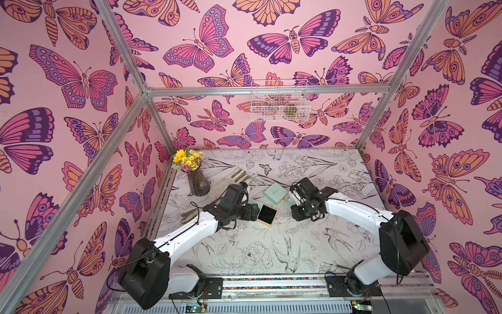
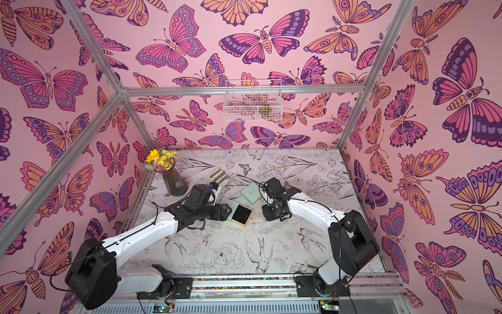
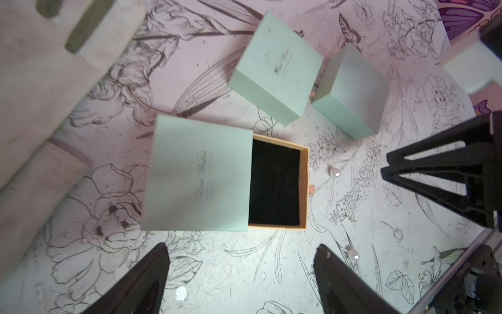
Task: Place the earrings into the drawer-style jewelry box
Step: Pick up the earring from the center of the board.
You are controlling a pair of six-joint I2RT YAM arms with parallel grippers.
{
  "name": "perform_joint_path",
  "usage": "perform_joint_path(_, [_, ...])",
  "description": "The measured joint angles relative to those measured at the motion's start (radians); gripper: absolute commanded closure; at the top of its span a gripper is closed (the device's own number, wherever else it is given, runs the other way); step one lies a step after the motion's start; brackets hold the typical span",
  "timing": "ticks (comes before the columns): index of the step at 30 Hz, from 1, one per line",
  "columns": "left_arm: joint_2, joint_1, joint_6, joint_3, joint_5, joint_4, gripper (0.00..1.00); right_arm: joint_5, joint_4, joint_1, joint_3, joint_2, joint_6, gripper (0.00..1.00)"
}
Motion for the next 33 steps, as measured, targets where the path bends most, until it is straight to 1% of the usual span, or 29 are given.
perform_joint_path(4, [-0.038,-0.019,-0.060,-0.094,0.009,0.066,0.16,-0.005,-0.005,0.013,0.035,0.080,-0.021,0.71])
perform_joint_path(7, [-0.056,-0.031,-0.085,-0.118,0.012,0.097,0.16,-0.036,0.003,0.013,0.047,0.126,-0.034,0.71])
perform_joint_path(14, [-0.060,-0.034,-0.093,-0.121,0.013,0.137,0.17,-0.072,0.019,0.013,0.093,0.184,-0.050,0.68])
perform_joint_path(25, [-0.056,-0.034,-0.079,-0.121,0.043,0.139,0.18,-0.097,0.030,0.013,0.163,0.281,-0.059,0.67])
perform_joint_path(33, [-0.035,-0.034,-0.049,-0.113,0.083,0.141,0.18,-0.102,0.027,0.013,0.166,0.292,-0.056,0.67])
